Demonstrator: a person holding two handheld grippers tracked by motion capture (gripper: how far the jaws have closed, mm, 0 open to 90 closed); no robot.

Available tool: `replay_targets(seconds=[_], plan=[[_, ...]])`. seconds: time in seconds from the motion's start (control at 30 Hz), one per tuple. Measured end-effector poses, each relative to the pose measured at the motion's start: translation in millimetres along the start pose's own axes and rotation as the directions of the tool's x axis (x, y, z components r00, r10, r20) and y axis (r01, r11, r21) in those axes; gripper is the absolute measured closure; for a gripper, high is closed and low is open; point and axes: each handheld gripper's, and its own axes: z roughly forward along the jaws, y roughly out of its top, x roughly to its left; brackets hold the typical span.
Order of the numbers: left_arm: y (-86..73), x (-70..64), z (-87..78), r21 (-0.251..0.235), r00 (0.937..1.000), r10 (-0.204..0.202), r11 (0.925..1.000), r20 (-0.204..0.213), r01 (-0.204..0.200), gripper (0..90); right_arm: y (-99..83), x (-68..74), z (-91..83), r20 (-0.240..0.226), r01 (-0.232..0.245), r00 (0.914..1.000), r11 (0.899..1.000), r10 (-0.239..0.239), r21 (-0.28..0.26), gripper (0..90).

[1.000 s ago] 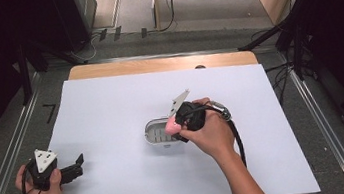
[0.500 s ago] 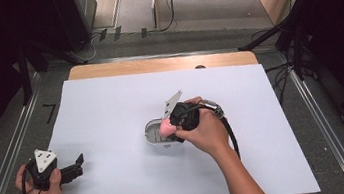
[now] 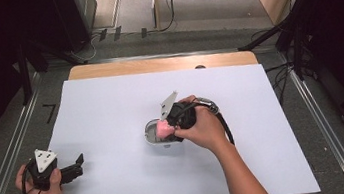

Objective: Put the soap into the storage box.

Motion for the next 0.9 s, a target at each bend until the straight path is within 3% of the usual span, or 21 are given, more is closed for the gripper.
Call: replay_targets(seconds=[0.9], plan=[[0.2, 0.7, 0.8, 0.003, 1.0, -0.004, 1.0, 0.004, 0.004, 0.0, 2.6, -2.9, 10.0, -0.021, 0.019, 0.9996, 1.0, -0.019, 0.018, 38.8]])
